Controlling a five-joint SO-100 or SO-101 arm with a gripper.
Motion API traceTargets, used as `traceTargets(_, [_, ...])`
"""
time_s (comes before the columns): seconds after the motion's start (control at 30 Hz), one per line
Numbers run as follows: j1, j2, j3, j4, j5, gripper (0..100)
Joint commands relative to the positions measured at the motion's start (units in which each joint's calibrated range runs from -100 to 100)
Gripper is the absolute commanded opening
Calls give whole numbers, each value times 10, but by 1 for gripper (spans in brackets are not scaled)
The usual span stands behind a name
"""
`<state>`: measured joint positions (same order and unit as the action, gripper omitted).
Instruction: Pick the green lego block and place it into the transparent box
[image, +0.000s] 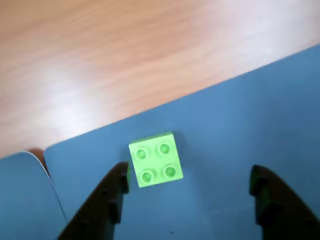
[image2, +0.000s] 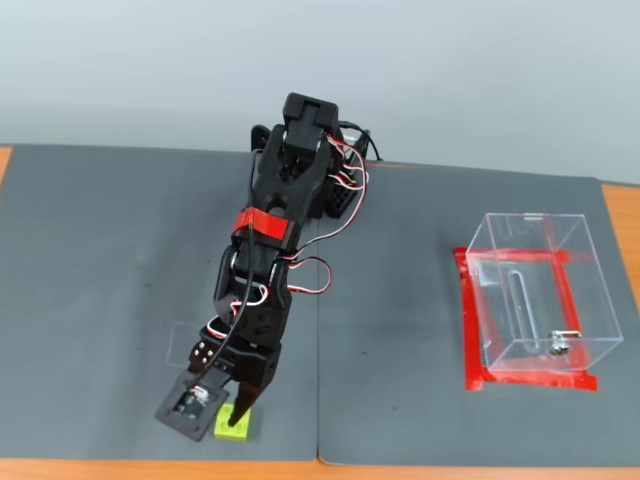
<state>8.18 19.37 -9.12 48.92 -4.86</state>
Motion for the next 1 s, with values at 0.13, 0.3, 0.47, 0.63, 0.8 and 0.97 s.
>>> traceTargets(0.13, [-8,-12,-37,26,95,28])
traceTargets(0.3, [-6,-12,-34,30,124,33])
traceTargets(0.47, [1,-12,-34,46,146,40])
traceTargets(0.63, [7,-5,-33,20,142,40])
traceTargets(0.8, [1,-1,-31,11,145,40])
traceTargets(0.97, [-1,6,4,-7,146,40])
